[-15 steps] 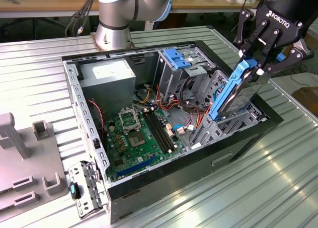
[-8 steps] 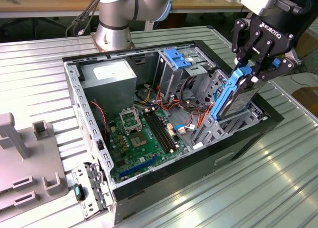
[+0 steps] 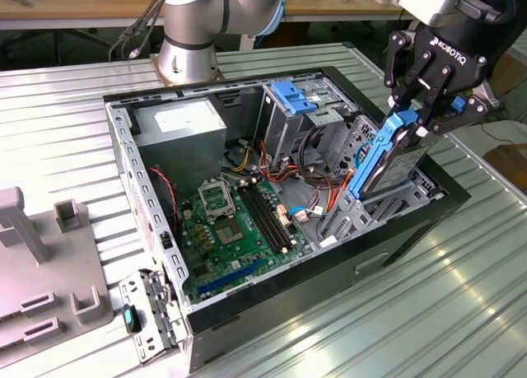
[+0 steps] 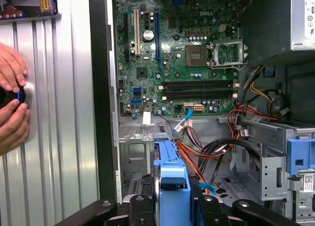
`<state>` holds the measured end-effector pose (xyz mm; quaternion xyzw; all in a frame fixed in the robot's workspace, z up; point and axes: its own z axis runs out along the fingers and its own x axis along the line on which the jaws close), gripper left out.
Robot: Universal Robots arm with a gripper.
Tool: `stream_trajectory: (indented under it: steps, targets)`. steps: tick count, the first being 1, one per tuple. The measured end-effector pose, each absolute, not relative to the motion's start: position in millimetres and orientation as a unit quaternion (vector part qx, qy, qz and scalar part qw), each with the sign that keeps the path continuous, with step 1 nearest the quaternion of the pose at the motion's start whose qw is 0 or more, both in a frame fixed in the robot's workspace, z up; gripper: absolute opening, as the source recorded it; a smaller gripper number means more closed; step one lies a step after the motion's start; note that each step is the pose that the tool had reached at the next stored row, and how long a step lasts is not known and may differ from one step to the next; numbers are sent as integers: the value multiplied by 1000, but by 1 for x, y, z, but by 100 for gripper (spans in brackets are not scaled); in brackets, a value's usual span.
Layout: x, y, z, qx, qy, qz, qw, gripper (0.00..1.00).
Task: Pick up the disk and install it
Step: 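Insert the disk into the insertion slot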
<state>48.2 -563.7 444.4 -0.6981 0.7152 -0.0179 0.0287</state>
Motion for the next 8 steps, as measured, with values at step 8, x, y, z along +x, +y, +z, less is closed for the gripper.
stream_trajectory:
  steps: [8]
  targets:
    - [49,-564,449,-698,716,-7,16,37]
